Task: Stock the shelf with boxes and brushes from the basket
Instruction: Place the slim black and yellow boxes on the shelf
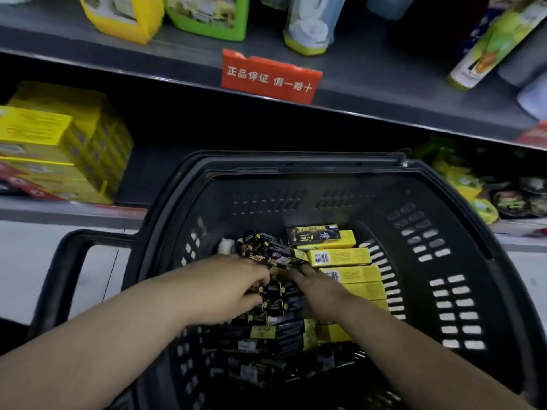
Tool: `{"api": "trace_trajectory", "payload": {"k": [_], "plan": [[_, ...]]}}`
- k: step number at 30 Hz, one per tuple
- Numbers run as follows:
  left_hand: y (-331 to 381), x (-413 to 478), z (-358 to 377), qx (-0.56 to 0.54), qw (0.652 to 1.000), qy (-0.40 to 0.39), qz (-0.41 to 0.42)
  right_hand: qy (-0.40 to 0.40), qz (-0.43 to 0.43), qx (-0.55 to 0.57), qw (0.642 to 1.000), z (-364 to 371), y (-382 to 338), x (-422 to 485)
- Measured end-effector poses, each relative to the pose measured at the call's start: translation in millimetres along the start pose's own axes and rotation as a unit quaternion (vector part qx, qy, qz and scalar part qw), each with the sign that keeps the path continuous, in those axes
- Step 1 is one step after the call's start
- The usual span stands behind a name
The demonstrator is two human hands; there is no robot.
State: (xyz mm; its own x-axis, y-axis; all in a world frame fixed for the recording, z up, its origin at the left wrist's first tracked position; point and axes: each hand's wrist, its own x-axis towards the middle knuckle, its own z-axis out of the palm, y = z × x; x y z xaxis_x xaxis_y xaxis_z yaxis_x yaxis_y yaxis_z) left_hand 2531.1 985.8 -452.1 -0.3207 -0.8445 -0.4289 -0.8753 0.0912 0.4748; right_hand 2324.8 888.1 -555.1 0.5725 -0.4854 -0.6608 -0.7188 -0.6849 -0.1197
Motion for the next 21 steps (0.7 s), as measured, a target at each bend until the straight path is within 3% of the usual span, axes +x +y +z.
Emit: {"api": "trace_trajectory", "payload": {"k": [4,7,11,21], "plan": [[-2.6,1.7,0.4,-0.029,0.999,-0.011,-0.038,0.025,0.013,0.081,0.996,6.6,7.5,3.3],[-0.5,2.1,-0.8,-0.034,0.997,-0.001,-0.063,0.056,0.042,0.21,0.975,5.6,13.5,-0.6],[1.3,2.9,-2.3,-0.028,0.995,0.007,-0.091,0.063,0.067,0.291,0.952,1.3,13.0,0.2],[0.2,5.8,-1.4,0.009,0.99,0.033,-0.135,0.059,0.043,0.219,0.973,-21.3,6.3,-0.4]]}}
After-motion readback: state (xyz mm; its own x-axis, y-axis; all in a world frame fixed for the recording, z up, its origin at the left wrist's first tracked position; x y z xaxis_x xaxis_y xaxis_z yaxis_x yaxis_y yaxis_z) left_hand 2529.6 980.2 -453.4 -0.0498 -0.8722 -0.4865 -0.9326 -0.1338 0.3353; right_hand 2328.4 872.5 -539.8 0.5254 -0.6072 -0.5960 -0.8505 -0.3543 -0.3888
